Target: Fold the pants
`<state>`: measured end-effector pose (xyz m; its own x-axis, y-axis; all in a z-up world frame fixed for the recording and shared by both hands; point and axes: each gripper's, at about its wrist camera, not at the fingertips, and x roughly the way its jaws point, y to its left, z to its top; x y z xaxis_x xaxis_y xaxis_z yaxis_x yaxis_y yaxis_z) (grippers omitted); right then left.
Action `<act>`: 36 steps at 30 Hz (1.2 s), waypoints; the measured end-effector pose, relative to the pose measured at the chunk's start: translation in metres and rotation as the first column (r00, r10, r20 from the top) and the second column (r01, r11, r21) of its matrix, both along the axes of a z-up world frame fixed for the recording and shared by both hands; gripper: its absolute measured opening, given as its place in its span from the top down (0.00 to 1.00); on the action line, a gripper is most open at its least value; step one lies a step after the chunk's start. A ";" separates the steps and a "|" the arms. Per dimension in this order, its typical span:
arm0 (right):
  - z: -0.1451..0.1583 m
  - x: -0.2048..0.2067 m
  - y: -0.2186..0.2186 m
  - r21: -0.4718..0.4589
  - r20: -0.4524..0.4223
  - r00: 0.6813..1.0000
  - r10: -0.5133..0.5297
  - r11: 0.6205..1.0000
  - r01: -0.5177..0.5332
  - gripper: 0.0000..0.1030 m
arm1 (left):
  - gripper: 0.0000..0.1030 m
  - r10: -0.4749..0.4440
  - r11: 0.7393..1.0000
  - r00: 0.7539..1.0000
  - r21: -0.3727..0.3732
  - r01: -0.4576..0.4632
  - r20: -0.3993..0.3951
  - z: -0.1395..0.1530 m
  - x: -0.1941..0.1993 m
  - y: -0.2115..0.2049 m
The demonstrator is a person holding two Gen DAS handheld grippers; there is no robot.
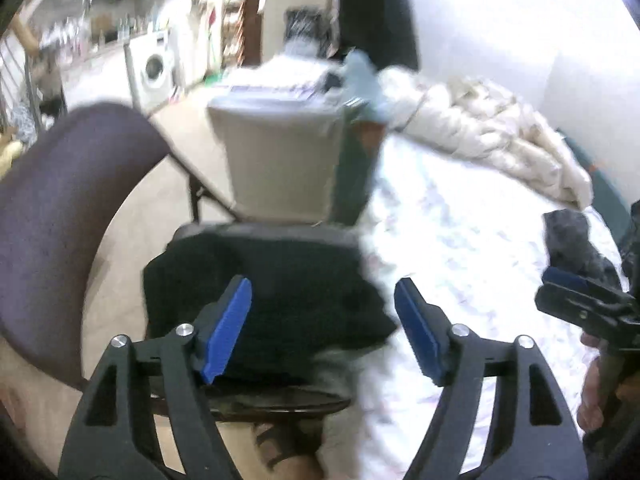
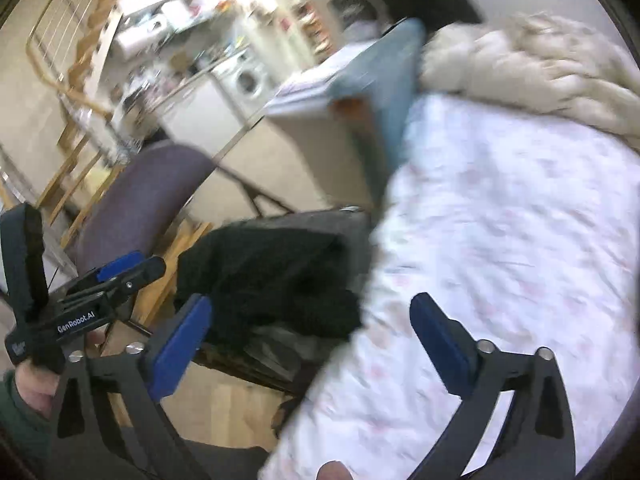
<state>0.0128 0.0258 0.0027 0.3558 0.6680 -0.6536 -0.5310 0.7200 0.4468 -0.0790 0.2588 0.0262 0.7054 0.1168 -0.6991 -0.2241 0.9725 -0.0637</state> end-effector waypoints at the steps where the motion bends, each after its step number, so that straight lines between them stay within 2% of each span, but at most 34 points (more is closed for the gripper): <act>1: 0.005 -0.007 -0.021 -0.001 0.009 1.000 -0.021 1.000 0.021 0.00 | 0.28 -0.009 1.000 1.000 0.013 0.009 0.017 0.002 -0.002 -0.017; 3: 0.015 -0.023 -0.065 -0.028 0.041 0.996 -0.077 0.997 0.078 0.00 | 0.28 -0.035 0.999 0.999 0.041 0.033 0.035 0.006 -0.005 -0.059; 5: 0.020 -0.036 -0.097 -0.042 0.069 0.991 -0.118 0.992 0.121 0.00 | 0.28 -0.061 0.998 0.998 0.037 0.060 0.032 0.009 -0.004 -0.087; 7: 0.026 -0.049 -0.135 -0.064 0.103 0.979 -0.176 0.981 0.184 0.00 | 0.20 -0.085 0.996 0.996 0.036 0.083 0.036 0.011 0.000 -0.122; 9: 0.026 -0.062 -0.167 -0.075 0.131 0.967 -0.217 0.971 0.228 0.00 | 0.02 -0.095 0.995 0.995 0.042 0.094 0.042 0.010 0.001 -0.151; 12: 0.020 -0.077 -0.205 -0.107 0.156 0.951 -0.268 0.952 0.286 0.00 | 0.00 -0.111 0.994 0.993 0.019 0.110 0.043 0.004 -0.001 -0.184; 15: 0.007 -0.088 -0.235 -0.133 0.155 0.937 -0.313 0.933 0.333 0.00 | 0.00 -0.128 0.991 0.991 0.040 0.126 0.043 -0.004 -0.012 -0.217; 20: -0.012 -0.097 -0.261 -0.123 0.179 0.900 -0.398 0.898 0.422 0.00 | 0.00 -0.151 0.987 0.987 0.069 0.147 0.062 -0.021 -0.023 -0.251; 24: -0.027 -0.102 -0.273 -0.093 0.225 0.872 -0.435 0.881 0.463 0.00 | 0.00 -0.098 0.992 0.991 0.093 0.089 0.092 -0.036 -0.035 -0.257; 27: -0.031 -0.099 -0.270 -0.084 0.227 0.878 -0.421 0.890 0.448 0.00 | 0.00 -0.121 0.987 0.987 0.115 0.109 0.105 -0.048 -0.040 -0.258; 29: -0.034 -0.097 -0.265 -0.096 0.253 0.875 -0.413 0.889 0.448 0.00 | 0.00 -0.129 0.985 0.988 0.122 0.118 0.087 -0.055 -0.039 -0.257; 33: -0.045 -0.091 -0.257 -0.118 0.251 0.879 -0.405 0.889 0.443 0.00 | 0.00 -0.095 0.992 0.993 0.094 0.089 0.069 -0.062 -0.033 -0.250; 36: -0.048 -0.092 -0.253 -0.143 0.281 0.862 -0.421 0.870 0.472 0.00 | 0.00 -0.087 0.994 0.995 0.077 0.083 0.048 -0.065 -0.030 -0.248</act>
<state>-0.0794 -0.2274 -0.0457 0.7424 0.2643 -0.6157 -0.2007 0.9644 0.1720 -0.1094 0.0110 -0.0385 0.7494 0.1058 -0.6536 -0.1388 0.9903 0.0011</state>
